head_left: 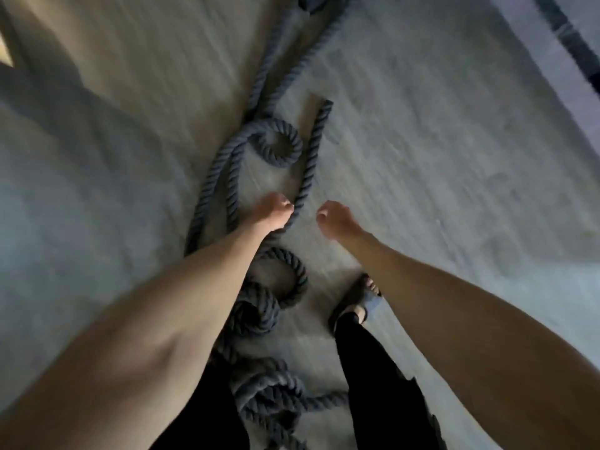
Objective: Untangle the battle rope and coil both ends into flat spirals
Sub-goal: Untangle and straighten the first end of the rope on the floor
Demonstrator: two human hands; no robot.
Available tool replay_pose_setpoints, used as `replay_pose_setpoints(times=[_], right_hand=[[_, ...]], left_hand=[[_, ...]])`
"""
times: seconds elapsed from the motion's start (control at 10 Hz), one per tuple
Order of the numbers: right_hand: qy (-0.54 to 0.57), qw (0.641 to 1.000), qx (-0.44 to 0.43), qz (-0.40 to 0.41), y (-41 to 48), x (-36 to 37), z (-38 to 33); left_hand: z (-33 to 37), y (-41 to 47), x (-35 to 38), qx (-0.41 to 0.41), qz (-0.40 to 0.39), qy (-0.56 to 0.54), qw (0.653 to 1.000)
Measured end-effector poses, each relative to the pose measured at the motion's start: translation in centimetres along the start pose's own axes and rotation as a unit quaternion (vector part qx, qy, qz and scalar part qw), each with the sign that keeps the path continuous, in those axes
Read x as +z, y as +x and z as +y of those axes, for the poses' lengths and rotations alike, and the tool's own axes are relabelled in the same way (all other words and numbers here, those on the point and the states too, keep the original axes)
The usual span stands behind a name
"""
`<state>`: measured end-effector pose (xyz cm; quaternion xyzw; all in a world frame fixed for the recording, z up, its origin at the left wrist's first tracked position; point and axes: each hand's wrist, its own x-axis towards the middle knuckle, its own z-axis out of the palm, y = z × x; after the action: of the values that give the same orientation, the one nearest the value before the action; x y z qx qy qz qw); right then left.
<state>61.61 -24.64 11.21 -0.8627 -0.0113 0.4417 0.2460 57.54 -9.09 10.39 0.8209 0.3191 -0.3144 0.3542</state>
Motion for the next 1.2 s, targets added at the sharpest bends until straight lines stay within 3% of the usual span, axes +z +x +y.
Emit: replay_pose_setpoints(times=[0.3,0.6,0.9,1.0,1.2], right_hand=[[-0.035,0.999,0.004,-0.028,8.6,-7.7,-2.1],[-0.095,0.992,-0.022,-0.078,23.8,-10.7,-5.9],[-0.111,0.989,-0.058,-0.079,38.6,-5.4,-7.8],[-0.118,0.985,-0.078,-0.096,43.3,-2.7,-7.2],[-0.096,0.987,-0.084,-0.102,50.2,0.4,-5.6]], left_hand=[[7.8,6.1,-2.5,-0.008,-0.017,0.031,0.999],[8.4,22.9,-5.7,-0.030,-0.030,0.008,0.999],[4.0,38.3,-4.9,-0.125,0.071,-0.023,0.989],[1.9,43.1,-4.4,-0.148,0.131,0.042,0.979],[-1.8,51.4,-4.7,-0.208,0.107,0.144,0.961]])
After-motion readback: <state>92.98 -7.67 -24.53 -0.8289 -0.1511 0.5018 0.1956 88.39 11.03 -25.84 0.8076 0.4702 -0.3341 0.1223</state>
